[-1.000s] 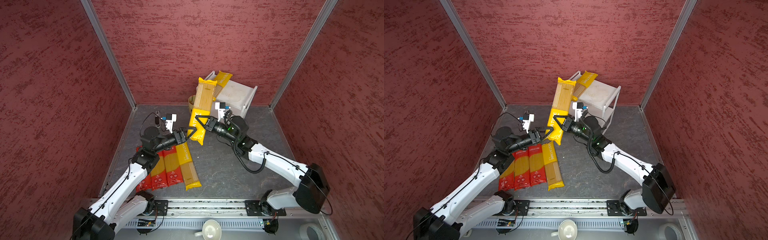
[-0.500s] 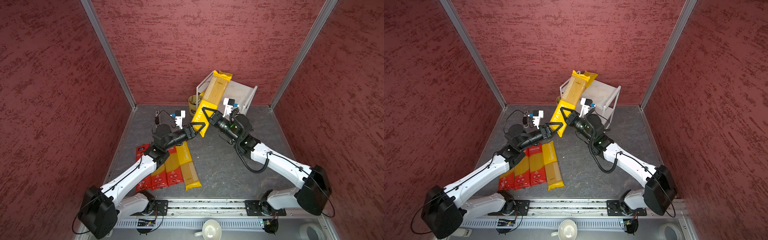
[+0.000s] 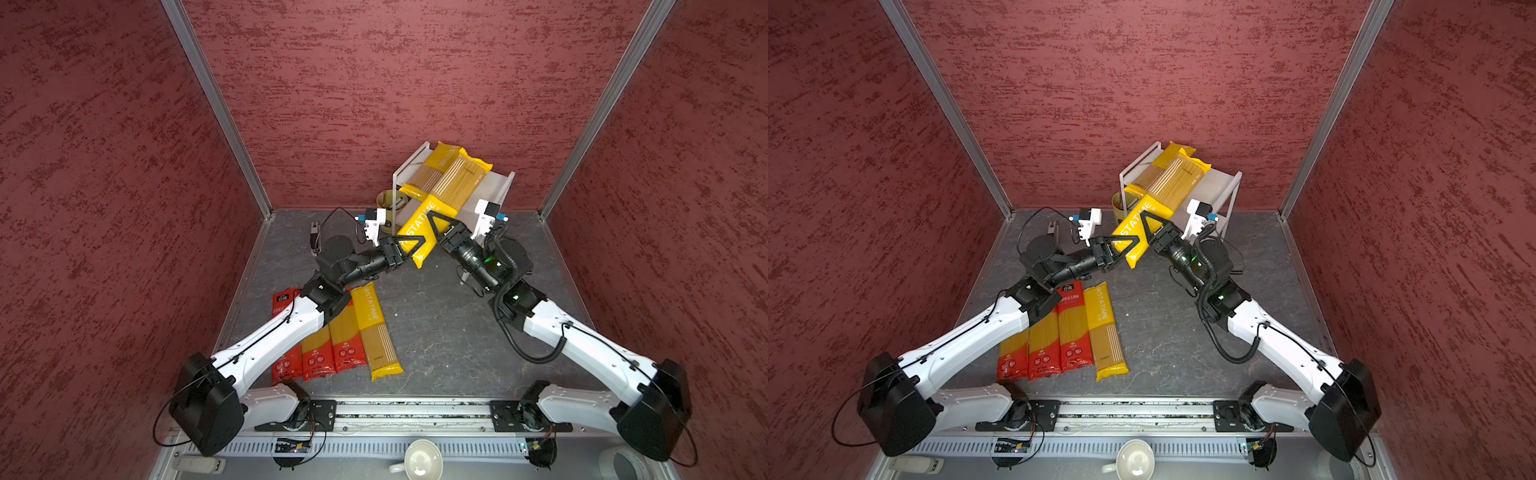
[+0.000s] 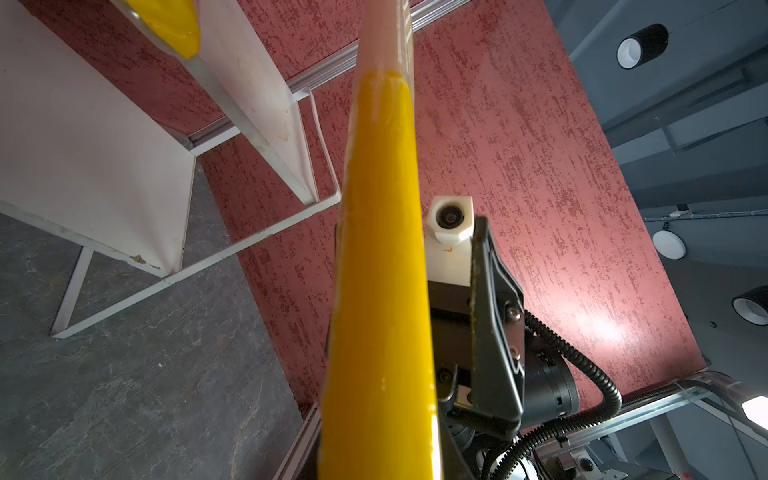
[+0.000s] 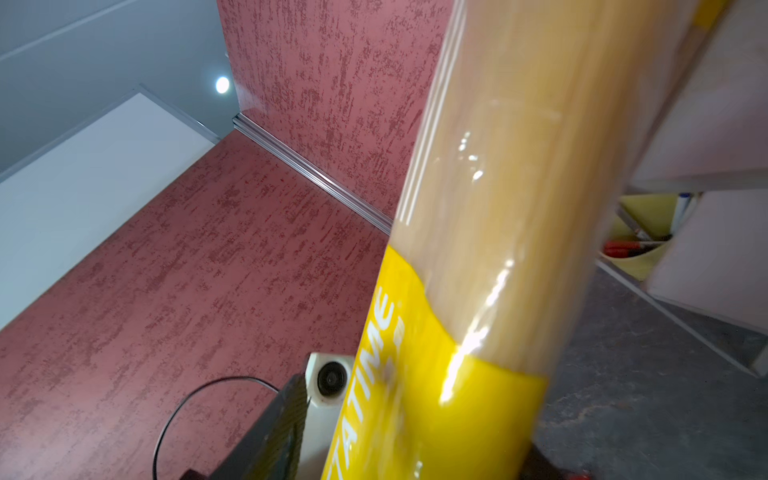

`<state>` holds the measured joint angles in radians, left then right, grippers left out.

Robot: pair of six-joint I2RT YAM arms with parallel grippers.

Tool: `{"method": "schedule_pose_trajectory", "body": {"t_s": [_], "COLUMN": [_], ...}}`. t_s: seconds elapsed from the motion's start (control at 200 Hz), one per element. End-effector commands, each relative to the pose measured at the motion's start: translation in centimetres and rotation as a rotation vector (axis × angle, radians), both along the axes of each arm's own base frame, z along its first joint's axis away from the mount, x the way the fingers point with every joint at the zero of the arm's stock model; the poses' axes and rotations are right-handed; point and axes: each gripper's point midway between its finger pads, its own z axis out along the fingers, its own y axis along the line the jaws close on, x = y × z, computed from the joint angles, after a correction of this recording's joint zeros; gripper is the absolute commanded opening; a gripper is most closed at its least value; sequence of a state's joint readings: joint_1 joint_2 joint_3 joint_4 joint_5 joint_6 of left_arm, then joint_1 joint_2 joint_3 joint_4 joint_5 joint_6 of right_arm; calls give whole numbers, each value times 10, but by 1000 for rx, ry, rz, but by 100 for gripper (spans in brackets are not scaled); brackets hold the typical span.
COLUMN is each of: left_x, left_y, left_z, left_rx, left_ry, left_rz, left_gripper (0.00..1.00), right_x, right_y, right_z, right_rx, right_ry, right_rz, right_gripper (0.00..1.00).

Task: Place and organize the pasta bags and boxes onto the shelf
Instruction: 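Lay the pack on the top tier with the left gripper while the right releases, then release the pack with the left gripper and move both grippers to floor packs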

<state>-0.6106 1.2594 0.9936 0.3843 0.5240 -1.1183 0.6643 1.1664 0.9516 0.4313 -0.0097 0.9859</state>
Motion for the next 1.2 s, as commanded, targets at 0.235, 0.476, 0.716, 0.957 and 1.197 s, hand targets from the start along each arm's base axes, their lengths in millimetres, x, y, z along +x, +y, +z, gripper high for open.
{"method": "schedule_pose_trajectory", "body": {"t_s": [0.235,0.476,0.716,0.957,1.197], "left_x": [68,113,141,156,156], "left_y": [-23,-52,-67,-74,-66], "left_z": [60,46,22,11,-2], "left_rx": [-38,-6,-3,-18,-13], "left_ry": [0,107,231,285,308], "left_rz": [9,50,106,133,144], "left_gripper": [0,0,0,0,15], "right_x": [-36,-39,-38,-37,-36], "right_y": [-53,-54,-50,-46,-42], "right_z": [-23,-67,-91,-101,-107], "right_rx": [-58,-100,-109,-104,-106], "right_ry": [45,156,211,227,234], "right_rz": [-104,-91,-72,-53,-38], "right_gripper": [68,67,66,65,65]}}
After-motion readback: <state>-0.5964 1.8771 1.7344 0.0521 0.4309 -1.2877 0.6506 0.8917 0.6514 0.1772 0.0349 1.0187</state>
